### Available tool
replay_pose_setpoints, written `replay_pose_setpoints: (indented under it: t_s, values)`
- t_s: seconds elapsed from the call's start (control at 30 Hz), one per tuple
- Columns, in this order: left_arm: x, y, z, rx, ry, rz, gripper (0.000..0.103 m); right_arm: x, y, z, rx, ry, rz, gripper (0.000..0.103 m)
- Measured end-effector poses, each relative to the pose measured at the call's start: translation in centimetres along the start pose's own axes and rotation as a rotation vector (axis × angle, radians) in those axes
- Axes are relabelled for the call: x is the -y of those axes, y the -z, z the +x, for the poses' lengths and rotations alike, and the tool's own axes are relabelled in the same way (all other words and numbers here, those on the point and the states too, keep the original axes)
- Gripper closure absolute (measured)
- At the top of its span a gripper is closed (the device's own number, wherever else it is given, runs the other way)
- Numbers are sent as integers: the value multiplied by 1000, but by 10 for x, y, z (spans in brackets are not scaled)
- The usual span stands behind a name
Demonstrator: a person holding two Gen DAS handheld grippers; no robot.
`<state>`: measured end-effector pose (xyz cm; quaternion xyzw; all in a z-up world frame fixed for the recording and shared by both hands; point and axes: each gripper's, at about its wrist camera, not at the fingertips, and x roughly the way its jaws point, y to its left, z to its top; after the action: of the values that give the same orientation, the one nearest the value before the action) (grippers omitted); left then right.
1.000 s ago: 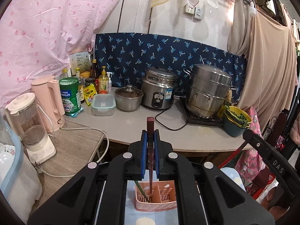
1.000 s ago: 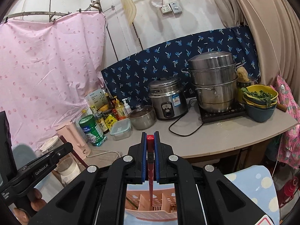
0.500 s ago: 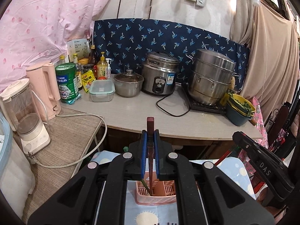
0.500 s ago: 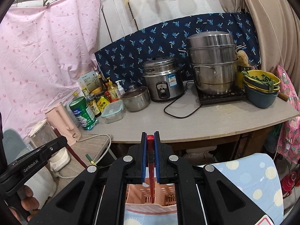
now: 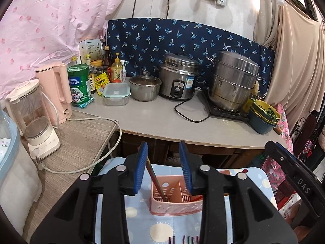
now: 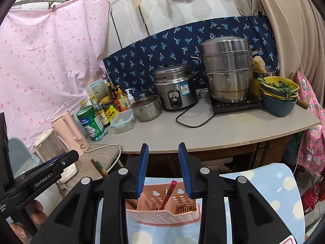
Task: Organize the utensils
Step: 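Withdraw both open tools from the basket back over the chopsticks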
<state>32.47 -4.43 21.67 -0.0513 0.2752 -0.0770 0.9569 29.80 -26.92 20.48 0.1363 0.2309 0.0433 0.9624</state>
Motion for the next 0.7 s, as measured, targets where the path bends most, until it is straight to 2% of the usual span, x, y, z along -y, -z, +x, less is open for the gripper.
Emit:
replay_pose_setpoints:
  t_s: [0.23,0.7]
  values:
    - [1,17,-17,-16,-29,24,67,-4,21,-22,-15,-5,-16,69]
    - [-4,68,-54,-63,-60,41,67,-21,87,-76,-70,15,-101,69]
